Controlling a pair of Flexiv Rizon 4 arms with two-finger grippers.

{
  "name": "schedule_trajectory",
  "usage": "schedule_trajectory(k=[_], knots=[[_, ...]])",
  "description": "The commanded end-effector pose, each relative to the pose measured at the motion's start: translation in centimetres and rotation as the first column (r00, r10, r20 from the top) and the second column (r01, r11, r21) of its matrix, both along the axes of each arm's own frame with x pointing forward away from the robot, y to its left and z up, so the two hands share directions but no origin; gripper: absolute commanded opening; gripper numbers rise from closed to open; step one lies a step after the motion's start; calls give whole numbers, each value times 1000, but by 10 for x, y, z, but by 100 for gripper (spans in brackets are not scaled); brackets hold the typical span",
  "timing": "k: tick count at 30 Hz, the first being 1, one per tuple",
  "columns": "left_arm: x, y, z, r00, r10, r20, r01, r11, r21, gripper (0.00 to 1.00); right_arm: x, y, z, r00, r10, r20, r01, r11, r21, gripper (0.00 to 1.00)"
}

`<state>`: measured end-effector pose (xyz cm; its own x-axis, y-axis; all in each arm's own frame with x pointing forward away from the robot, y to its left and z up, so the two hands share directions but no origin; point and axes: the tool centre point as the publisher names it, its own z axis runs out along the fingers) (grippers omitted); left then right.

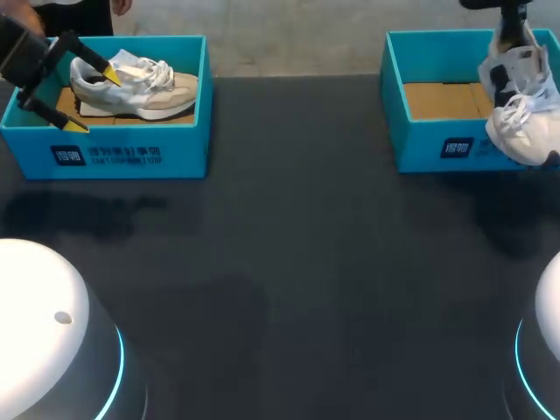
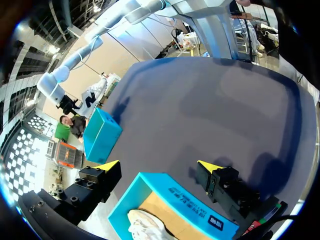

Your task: Take the shoe out of the shoebox, open the shoe tongue, remove and reinsert the insole, then place the shoe into the shoebox

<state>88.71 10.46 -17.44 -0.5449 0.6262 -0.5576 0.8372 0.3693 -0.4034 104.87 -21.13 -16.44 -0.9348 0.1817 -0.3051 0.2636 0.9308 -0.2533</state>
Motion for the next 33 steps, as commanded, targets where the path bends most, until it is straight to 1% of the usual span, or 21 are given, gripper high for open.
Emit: schedule_trajectory(k=[1, 17, 23, 28, 33], knots=[[0, 0, 0, 1000, 1, 0, -1, 1000, 3, 100, 8, 1, 0, 999, -49, -9, 49, 998, -33, 0], [0, 0, 0, 1000, 1, 0, -1, 1000, 3, 100, 8, 1, 0, 999, -49, -9, 49, 998, -33, 0], [0, 0, 0, 1000, 1, 0, -1, 1000, 3, 100, 12, -32, -2, 999, -29, -28, 29, 1000, 5, 0], [0, 0, 0, 1000, 1, 0, -1, 1000, 3, 100, 17, -60, -6, 999, -27, -37, 27, 1000, -6, 0], [0, 0, 0, 1000, 1, 0, -1, 1000, 3, 100, 25, -91, -14, 997, -56, -53, 55, 998, -28, 0]])
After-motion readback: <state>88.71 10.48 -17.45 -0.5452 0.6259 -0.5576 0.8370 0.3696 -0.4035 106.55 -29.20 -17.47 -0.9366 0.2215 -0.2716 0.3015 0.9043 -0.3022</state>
